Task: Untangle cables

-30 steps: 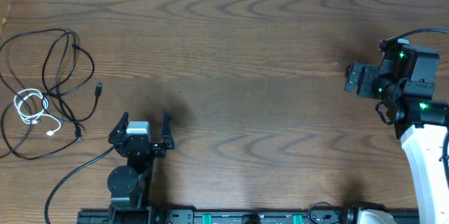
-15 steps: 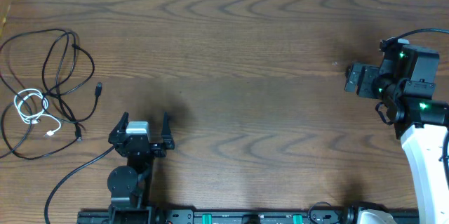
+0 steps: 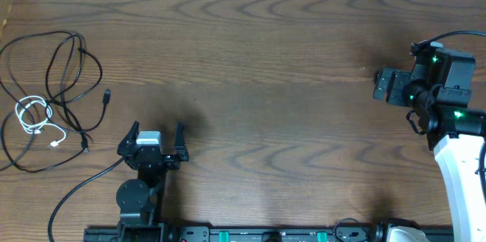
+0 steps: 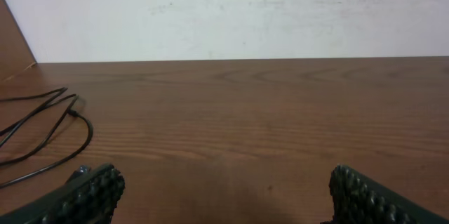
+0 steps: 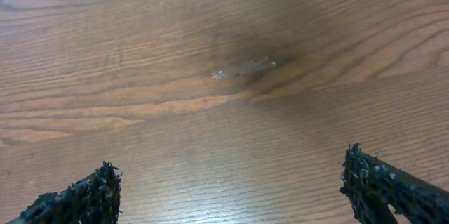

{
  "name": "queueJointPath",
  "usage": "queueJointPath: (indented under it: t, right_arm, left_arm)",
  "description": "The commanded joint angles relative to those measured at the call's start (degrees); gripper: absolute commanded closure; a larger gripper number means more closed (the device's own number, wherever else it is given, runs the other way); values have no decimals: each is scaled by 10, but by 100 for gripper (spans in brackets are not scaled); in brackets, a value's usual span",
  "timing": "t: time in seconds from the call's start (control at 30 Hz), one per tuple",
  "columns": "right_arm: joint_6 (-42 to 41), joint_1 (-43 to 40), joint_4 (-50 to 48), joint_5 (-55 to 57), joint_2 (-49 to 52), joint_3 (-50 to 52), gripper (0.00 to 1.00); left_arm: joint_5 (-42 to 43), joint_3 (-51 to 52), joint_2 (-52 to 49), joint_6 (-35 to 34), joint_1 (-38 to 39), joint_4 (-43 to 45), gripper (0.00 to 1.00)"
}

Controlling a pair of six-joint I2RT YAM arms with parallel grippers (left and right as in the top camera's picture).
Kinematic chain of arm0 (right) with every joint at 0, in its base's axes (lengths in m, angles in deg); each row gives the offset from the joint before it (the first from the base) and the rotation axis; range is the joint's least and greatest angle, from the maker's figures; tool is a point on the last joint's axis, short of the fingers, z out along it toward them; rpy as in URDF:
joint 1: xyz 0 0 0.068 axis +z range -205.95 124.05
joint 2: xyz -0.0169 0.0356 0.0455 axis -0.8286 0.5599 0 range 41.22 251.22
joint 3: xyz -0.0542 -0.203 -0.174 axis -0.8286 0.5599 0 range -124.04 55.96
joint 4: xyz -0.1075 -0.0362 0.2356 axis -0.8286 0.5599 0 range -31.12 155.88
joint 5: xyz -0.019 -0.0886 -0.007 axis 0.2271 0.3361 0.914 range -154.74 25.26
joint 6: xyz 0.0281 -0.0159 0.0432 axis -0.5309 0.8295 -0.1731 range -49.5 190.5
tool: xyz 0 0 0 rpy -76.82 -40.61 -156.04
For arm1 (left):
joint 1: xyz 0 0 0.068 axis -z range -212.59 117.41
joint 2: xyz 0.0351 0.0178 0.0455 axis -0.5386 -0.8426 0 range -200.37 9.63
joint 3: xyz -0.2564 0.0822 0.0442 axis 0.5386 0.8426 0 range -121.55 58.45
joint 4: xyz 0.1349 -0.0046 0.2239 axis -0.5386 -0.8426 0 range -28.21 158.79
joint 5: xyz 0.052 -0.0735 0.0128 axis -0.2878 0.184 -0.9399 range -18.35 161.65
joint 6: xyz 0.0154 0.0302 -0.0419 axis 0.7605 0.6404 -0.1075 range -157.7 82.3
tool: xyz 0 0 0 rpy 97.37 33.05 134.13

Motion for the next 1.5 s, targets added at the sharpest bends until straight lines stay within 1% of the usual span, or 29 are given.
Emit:
queueJointPath:
  t: [0.0, 0.97, 1.0, 1.2, 1.3, 1.47]
  right_arm:
    - [7, 0, 2, 5, -5, -9, 1]
    - [16, 0, 4, 17, -9, -8, 1]
    - [29, 0, 4, 19, -19, -2, 1]
    - [29, 0, -17, 19, -80, 48, 1]
    - [23, 0, -52, 17, -117, 85, 1]
    - [-27, 0, -146, 17, -188, 167, 1]
  left_arm:
    - [-5, 8, 4, -2, 1, -23, 5]
    - [-5, 8, 4, -2, 1, -23, 5]
    - [-5, 8, 4, -2, 1, -23, 5]
    - [-5, 8, 4, -2, 1, -23, 5]
    - [-5, 8, 4, -2, 1, -23, 5]
    - [-5, 8, 4, -2, 1, -23, 5]
